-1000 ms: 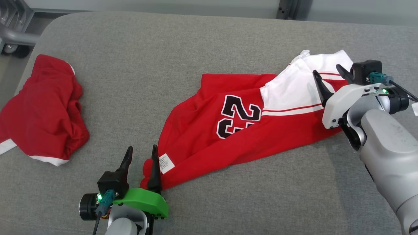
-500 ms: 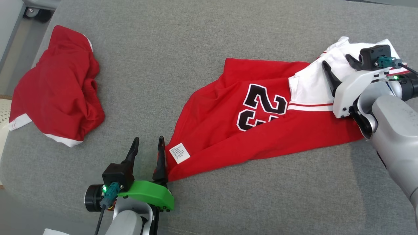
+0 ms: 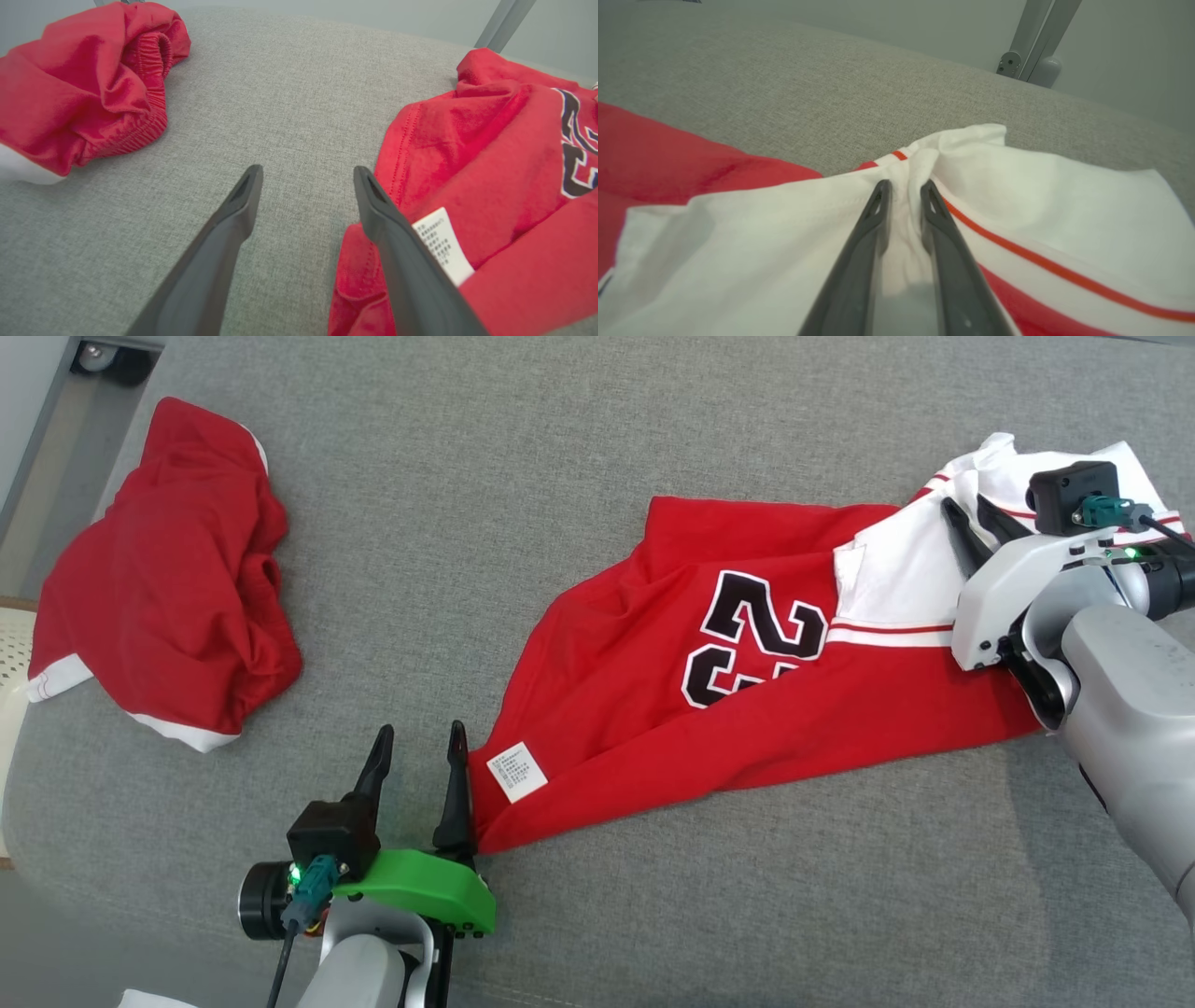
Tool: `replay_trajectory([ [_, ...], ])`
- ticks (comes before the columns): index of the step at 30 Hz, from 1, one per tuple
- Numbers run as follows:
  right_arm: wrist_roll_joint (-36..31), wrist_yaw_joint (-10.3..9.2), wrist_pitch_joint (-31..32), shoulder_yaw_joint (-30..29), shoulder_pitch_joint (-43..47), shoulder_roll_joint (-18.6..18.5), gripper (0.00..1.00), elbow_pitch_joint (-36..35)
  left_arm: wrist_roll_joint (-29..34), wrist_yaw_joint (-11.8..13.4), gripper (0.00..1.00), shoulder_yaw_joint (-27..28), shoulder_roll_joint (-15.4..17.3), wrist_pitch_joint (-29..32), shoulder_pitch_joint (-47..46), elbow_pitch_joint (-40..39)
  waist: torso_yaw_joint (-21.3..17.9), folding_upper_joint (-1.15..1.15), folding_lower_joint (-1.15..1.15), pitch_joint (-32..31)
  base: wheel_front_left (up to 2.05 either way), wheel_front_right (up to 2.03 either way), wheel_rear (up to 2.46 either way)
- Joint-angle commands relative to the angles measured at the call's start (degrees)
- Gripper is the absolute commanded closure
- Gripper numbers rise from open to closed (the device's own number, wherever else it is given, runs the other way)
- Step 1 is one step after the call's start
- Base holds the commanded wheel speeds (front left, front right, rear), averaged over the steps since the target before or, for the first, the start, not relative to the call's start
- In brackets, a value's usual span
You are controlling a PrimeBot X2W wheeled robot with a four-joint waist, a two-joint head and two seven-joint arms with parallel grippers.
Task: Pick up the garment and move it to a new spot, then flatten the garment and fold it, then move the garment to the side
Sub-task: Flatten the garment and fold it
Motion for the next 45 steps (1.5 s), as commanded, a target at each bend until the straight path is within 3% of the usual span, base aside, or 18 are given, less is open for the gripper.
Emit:
replay_trajectory([
  [1, 0.6, -0.01, -0.5, 0.6, -0.4, -0.2, 0.87, 0.5, -0.3, 0.0, 0.0, 0.3, 0.2, 0.0, -0.7, 0.1, -0.2, 0.0, 0.0, -0.3, 0.0, 0.0, 0.0],
  [2, 1.0, -0.01, -0.8, 0.9, -0.4, -0.2, 1.0, 0.6, -0.3, 0.0, 0.0, 0.3, 0.2, 0.0, -0.7, 0.2, -0.3, 0.0, 0.0, -0.5, 0.0, 0.0, 0.0],
  [11, 3.7, -0.01, -4.1, 0.6, 0.2, 0.1, 1.0, -1.5, 0.6, -0.2, 0.0, 1.6, 0.2, 0.0, 0.2, 0.4, -3.0, 0.0, 0.0, -3.5, 0.0, 0.0, 0.0],
  [15, 3.3, -0.01, -4.3, -3.5, 2.9, -0.6, 1.0, -7.4, 1.4, -0.4, 0.0, 2.8, 0.2, 0.0, 1.4, 1.0, -5.9, 0.0, 0.0, -6.5, 0.0, 0.0, 0.0],
  [28, -4.5, -0.01, -4.3, -18.2, 27.1, 0.9, 1.0, -30.3, 2.7, -1.0, 0.0, 7.8, 0.2, 0.0, 6.7, 3.3, -17.0, 0.0, 0.0, -17.1, 0.0, 0.0, 0.0],
  [37, -5.9, -0.01, -4.3, -22.8, 40.9, 1.8, 1.0, -32.2, 3.1, -1.3, 0.0, 10.5, 0.2, 0.0, 9.3, 4.3, -21.1, 0.0, 0.0, -19.4, 0.0, 0.0, 0.0],
  [38, -5.9, -0.01, -4.3, -23.2, 41.8, 1.8, 0.9, -31.5, 3.1, -1.4, 0.0, 10.5, 0.2, 0.0, 9.4, 4.3, -21.2, 0.0, 0.0, -19.4, 0.0, 0.0, 0.0],
  [39, -5.2, -0.01, -4.3, -23.8, 42.6, 2.1, 0.0, -30.3, 3.2, -1.4, 0.0, 10.6, 0.2, 0.0, 9.5, 4.4, -21.3, 0.0, 0.0, -19.4, 0.0, 0.0, 0.0],
  [45, -6.8, -0.01, -4.3, -26.8, 41.7, 2.1, 0.0, -29.1, 3.6, -1.7, 0.0, 10.6, 0.2, 0.0, 9.1, 4.9, -20.8, 0.0, 0.0, -19.1, 0.0, 0.0, 0.0],
])
